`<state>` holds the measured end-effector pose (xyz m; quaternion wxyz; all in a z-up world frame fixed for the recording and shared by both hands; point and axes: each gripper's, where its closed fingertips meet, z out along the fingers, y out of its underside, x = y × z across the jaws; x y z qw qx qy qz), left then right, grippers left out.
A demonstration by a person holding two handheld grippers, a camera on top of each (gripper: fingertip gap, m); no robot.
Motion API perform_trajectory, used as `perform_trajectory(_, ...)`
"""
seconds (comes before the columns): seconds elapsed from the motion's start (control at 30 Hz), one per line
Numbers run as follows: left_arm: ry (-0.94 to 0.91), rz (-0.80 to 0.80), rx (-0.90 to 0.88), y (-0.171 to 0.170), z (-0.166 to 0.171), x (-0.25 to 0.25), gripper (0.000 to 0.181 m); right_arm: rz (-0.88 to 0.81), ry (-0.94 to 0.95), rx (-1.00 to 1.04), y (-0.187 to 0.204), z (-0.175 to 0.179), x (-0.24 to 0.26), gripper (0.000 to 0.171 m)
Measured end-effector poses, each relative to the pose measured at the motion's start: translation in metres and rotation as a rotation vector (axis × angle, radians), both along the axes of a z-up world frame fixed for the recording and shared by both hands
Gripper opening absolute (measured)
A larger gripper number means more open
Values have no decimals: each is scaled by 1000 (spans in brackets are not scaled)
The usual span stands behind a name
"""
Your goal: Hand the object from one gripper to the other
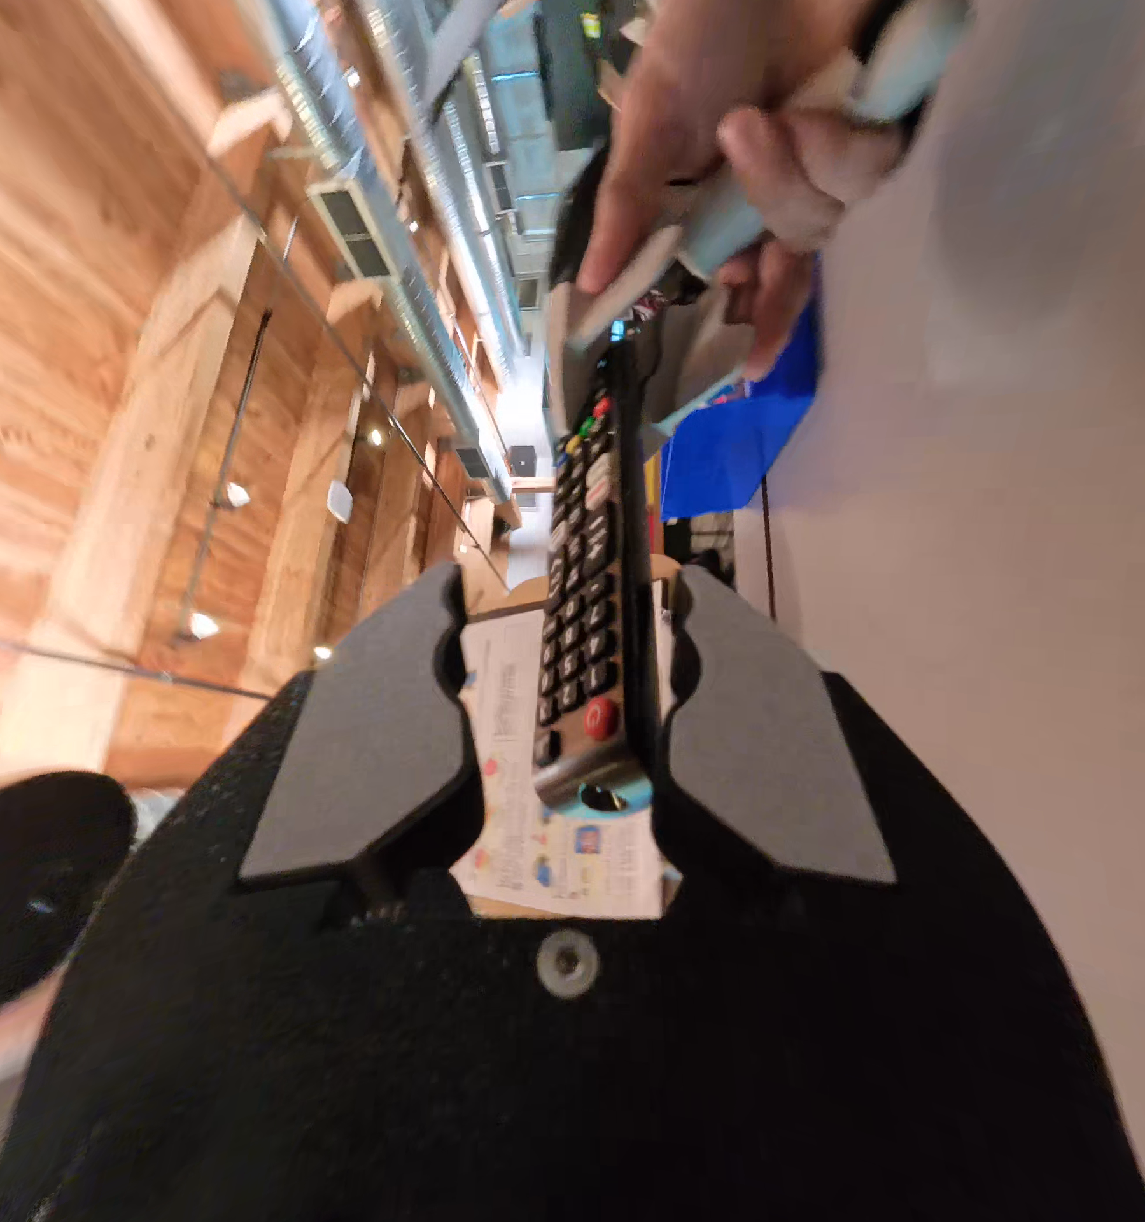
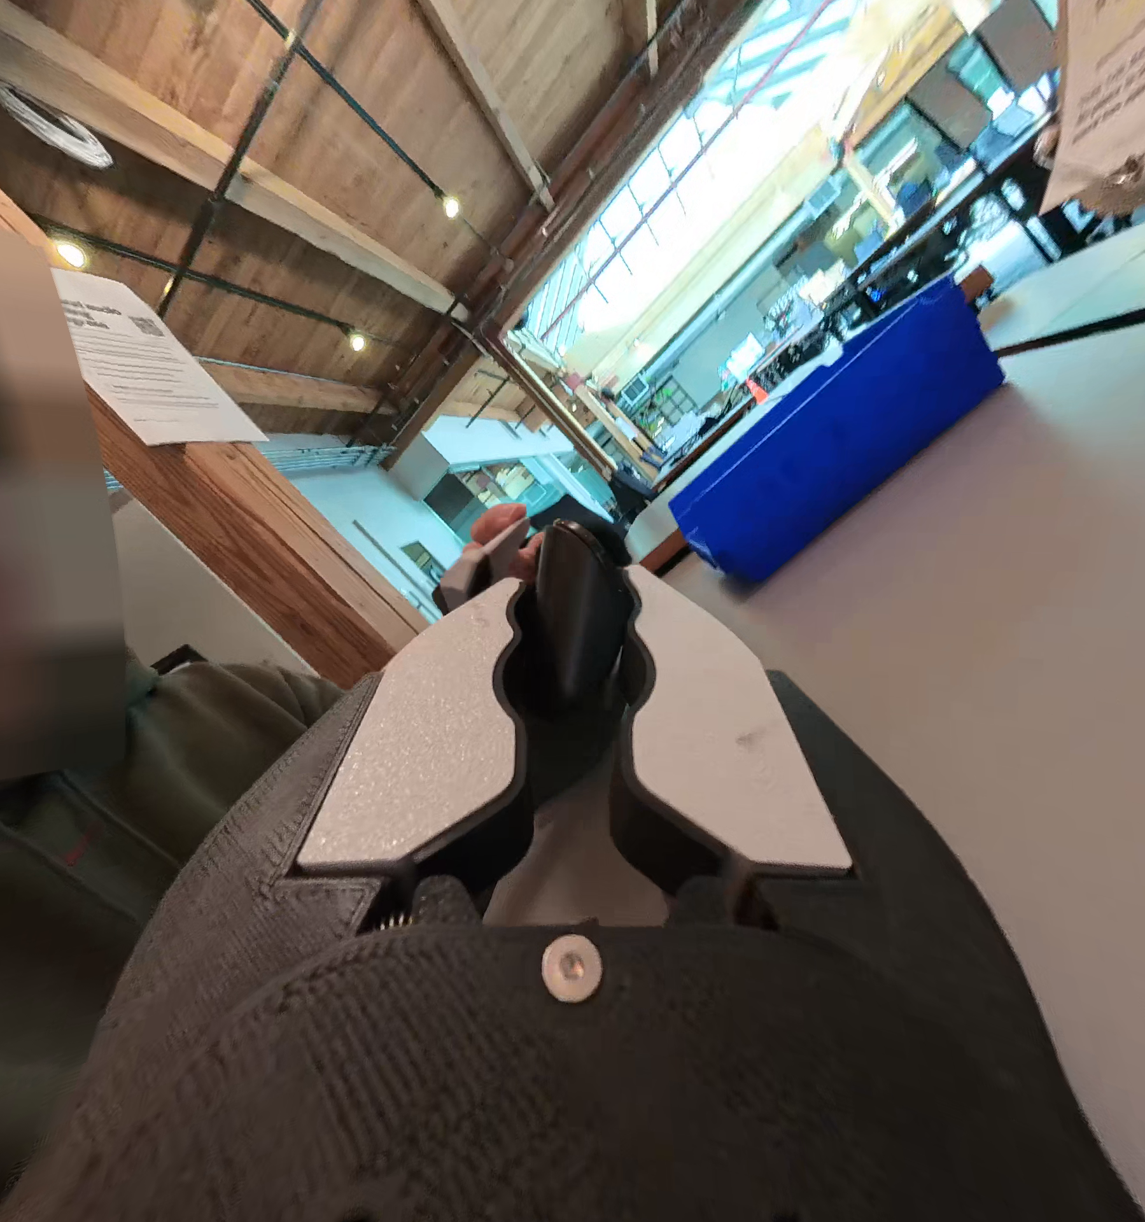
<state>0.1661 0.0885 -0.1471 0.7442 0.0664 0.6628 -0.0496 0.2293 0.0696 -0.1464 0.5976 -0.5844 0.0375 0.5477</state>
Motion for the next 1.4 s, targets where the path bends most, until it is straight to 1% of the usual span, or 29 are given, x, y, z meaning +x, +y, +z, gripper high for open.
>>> perform_trajectory(0.03, 11, -19, -109, 3, 5, -1, 66, -23, 14, 8, -1, 3, 5, 24)
perform_trajectory(0.07, 35, -35, -238, 8, 9, -1, 69, -48, 14, 35, -3, 7, 10, 24)
perform_trajectory(0.1, 87, -59, -400, 12, 11, 0, 75, -73, 2, 68, -6, 12, 14, 24)
perform_trajectory(0.17, 273, -153, -818, 16, 11, 0, 77, -142, -50, 107, -11, 19, 21, 24)
perform_trajectory(0.23, 515, -298, -1290, 13, 17, -1, 81, -208, -186, 173, -16, 24, 20, 23)
perform_trajectory(0.27, 627, -349, -1506, 15, 20, -1, 80, -225, -247, 203, -18, 26, 17, 24)
perform_trajectory(0.3, 721, -390, -1679, 18, 21, 0, 78, -226, -291, 240, -21, 30, 12, 24)
perform_trajectory(0.33, 798, -437, -1796, 19, 21, -1, 77, -227, -313, 274, -23, 33, 7, 23)
perform_trajectory(0.37, 852, -471, -1865, 20, 18, -3, 70, -226, -324, 299, -24, 35, 4, 23)
perform_trajectory(0.4, 892, -482, -1893, 20, 14, -4, 65, -228, -325, 317, -24, 37, 1, 23)
perform_trajectory(0.47, 976, -469, -1876, 14, 4, -7, 64, -230, -335, 327, -23, 38, -2, 23)
perform_trajectory(0.53, 994, -454, -1852, 9, 0, -6, 60, -237, -362, 331, -20, 36, -5, 24)
perform_trajectory(0.57, 962, -446, -1852, 11, 0, -4, 53, -240, -355, 342, -21, 38, -6, 23)
perform_trajectory(0.6, 931, -447, -1850, 14, 1, -3, 37, -240, -346, 357, -22, 40, -7, 23)
perform_trajectory(0.63, 916, -467, -1851, 15, 3, -4, 31, -235, -345, 361, -22, 40, -9, 24)
perform_trajectory(0.77, 988, -504, -1850, 14, -2, -8, 26, -226, -364, 347, -22, 35, -10, 24)
perform_trajectory(0.8, 1010, -510, -1857, 13, -2, -8, 25, -230, -391, 335, -22, 32, -9, 24)
perform_trajectory(0.83, 1030, -508, -1871, 14, -3, -9, 24, -256, -438, 318, -20, 27, -8, 28)
perform_trajectory(0.87, 1044, -484, -1902, 16, -5, -8, 24, -305, -529, 306, -19, 22, -5, 36)
perform_trajectory(0.9, 1058, -445, -1934, 20, -8, -7, 24, -366, -663, 293, -16, 16, -3, 51)
perform_trajectory(0.97, 1063, -363, -1983, 29, -15, -5, 23, -497, -982, 280, -11, 4, 2, 72)
perform_trajectory(1.03, 1056, -264, -1993, 37, -24, -3, 23, -606, -1264, 289, -5, -5, 6, 84)
perform_trajectory(1.07, 1055, -231, -1990, 40, -27, -3, 23, -635, -1385, 277, 0, -11, 7, 86)
perform_trajectory(1.13, 1058, -152, -1953, 42, -34, -3, 22, -683, -1572, 248, 10, -22, 8, 97)
perform_trajectory(1.2, 1020, -87, -1905, 42, -37, -1, 23, -672, -1709, 241, 17, -32, 2, 99)
perform_trajectory(1.23, 1002, -69, -1884, 41, -36, 0, 22, -650, -1748, 238, 20, -37, -3, 99)
perform_trajectory(1.33, 940, -40, -1828, 34, -30, 4, 22, -620, -1778, 243, 31, -42, -21, 96)
perform_trajectory(1.4, 895, -31, -1807, 29, -23, 6, 22, -645, -1855, 234, 39, -44, -25, 89)
